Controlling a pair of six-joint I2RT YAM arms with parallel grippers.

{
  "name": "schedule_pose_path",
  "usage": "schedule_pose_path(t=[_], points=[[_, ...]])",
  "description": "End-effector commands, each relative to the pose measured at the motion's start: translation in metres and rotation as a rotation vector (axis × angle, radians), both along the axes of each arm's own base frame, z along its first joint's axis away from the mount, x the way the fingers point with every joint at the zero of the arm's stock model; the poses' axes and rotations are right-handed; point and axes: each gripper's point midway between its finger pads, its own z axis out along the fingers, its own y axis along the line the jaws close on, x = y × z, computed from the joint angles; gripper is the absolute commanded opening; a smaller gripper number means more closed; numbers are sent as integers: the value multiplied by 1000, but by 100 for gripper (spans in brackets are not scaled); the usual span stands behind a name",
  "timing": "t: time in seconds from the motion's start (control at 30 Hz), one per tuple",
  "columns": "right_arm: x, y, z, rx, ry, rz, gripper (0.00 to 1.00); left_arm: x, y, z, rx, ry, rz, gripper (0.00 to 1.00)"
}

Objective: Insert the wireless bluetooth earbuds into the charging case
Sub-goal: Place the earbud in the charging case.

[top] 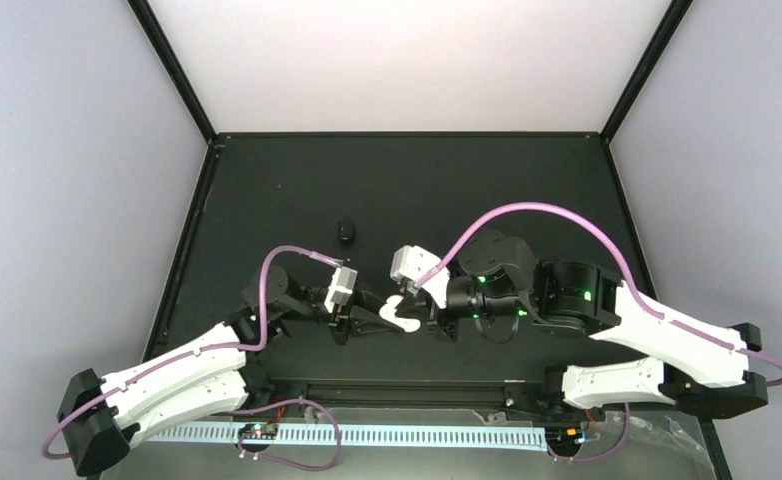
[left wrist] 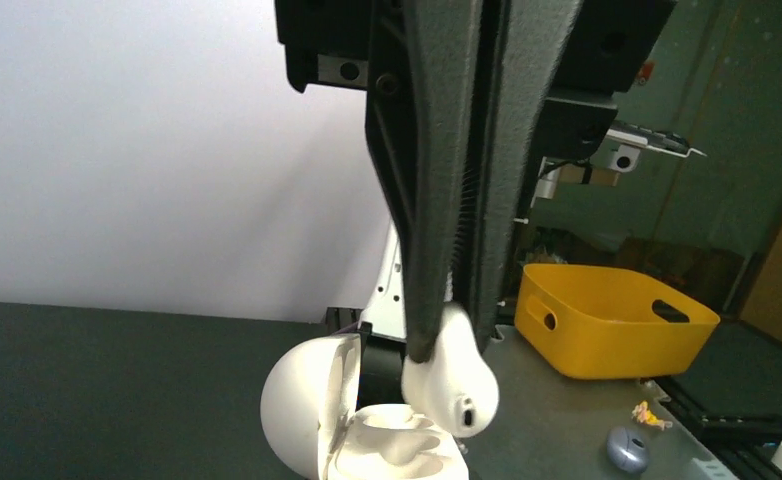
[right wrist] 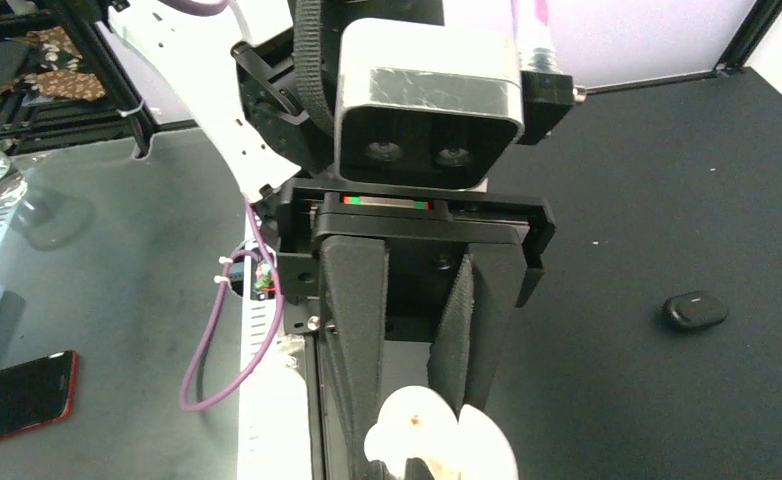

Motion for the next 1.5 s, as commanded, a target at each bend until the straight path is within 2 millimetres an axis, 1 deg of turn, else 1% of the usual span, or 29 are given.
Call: schedule_pose_path(t=[0.0, 0.23, 0.4, 0.6, 0.97, 1.03, 1.13, 1.33, 1.43, 1.47], points=[[9, 4, 16, 46, -53, -47, 1, -8, 7, 19, -56, -47, -24, 2], [8, 10, 10, 27, -59, -43, 1, -11, 9, 21, -59, -51, -32, 2], [6, 14, 10, 23, -57, -44, 1, -10, 10, 22, -60, -48, -18, 2], [8, 16, 3, -7, -44, -70, 1, -8, 11, 23, -61, -43, 2, 2], [3, 24, -5, -39, 3, -70, 1, -8, 14, 26, -71, -53, 19, 2], [3, 24, 0, -23, 9, -74, 2, -8, 14, 25, -69, -53, 20, 2], [4, 22, 10, 5, 11, -86, 8, -8, 15, 23, -68, -52, 25, 2], [2, 16, 36, 71, 28, -97, 20, -8, 17, 21, -67, -52, 33, 2], [1, 11, 49, 101, 36, -103, 28, -8, 18, 20, -66, -52, 37, 1], [2, 7, 56, 121, 37, -109, 31, -8, 18, 20, -66, -52, 39, 1]])
